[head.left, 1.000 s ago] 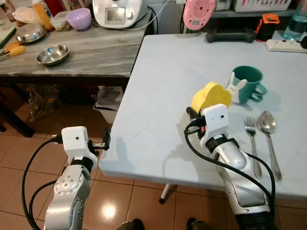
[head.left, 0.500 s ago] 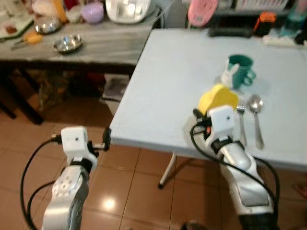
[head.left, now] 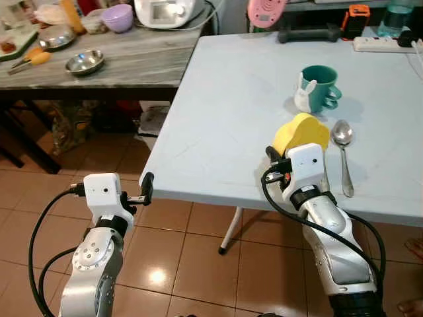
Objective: Setting the table
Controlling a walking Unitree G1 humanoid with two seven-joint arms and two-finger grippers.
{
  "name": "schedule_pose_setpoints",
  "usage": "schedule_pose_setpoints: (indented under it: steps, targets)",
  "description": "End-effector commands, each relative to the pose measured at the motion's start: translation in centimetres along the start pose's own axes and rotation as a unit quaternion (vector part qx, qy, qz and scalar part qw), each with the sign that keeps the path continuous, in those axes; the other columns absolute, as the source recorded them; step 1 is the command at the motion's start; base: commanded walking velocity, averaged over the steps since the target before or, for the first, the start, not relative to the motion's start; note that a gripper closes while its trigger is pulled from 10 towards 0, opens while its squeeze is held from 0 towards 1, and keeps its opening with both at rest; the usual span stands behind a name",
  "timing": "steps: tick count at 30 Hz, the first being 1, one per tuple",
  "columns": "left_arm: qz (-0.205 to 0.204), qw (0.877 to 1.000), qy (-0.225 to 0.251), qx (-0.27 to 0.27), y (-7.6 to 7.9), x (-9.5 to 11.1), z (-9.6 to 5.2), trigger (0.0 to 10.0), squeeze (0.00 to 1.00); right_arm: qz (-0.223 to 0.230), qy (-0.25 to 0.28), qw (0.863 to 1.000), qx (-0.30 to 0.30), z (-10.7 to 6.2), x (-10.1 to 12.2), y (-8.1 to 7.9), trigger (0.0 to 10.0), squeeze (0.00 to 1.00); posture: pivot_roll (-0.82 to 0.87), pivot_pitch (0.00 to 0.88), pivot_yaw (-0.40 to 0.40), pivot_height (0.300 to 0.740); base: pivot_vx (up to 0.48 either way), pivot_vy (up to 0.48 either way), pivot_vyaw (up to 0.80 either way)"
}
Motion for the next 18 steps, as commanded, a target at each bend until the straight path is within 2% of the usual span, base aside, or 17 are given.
schedule_pose_setpoints:
  steps: [1, 4, 12, 18]
  targets:
    - [0.000, 1.000, -0.006, 0.004, -0.3, -0.3, -0.1, 10.0, 0.00, 0.005, 0.001, 1.000, 0.001, 0.1, 0.0, -0.3, 10.0, 0.00, -0.24, 0.134, 0.139, 0.740, 0.000, 0.000, -0.46]
    - [-0.002, 1.000, -0.010, -0.001, -0.1, -0.5, -0.2, 10.0, 0.00, -0.015, 0.003, 1.000, 0.014, -0.1, 0.0, -0.7, 10.0, 0.00, -0.24, 0.135, 0.136, 0.740, 0.000, 0.000, 0.00]
    - [-0.004, 1.000, -0.013, -0.009, 0.1, -0.6, -0.1, 10.0, 0.00, -0.013, 0.002, 1.000, 0.019, -0.2, 0.0, -1.0, 10.0, 0.00, -0.24, 0.135, 0.133, 0.740, 0.000, 0.000, 0.00]
    - [-0.005, 1.000, -0.017, -0.012, 0.3, -0.8, -0.2, 10.0, 0.00, -0.015, 0.000, 0.999, 0.032, -0.4, -0.3, -1.8, 10.0, 0.00, -0.24, 0.135, 0.133, 0.740, 0.000, 0.000, 0.00]
Point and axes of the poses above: a point about 5 cm out from each wrist's last joint towards the gripper, its own z axis pointing out of the wrist towards the gripper, its own x axis along the axis of the wrist's last joint, y = z × x, the point moved 2 cm from there along z, pointing out of the wrist towards the gripper, and after that the axes turned 7 degrees about z, right-handed, at the moved point
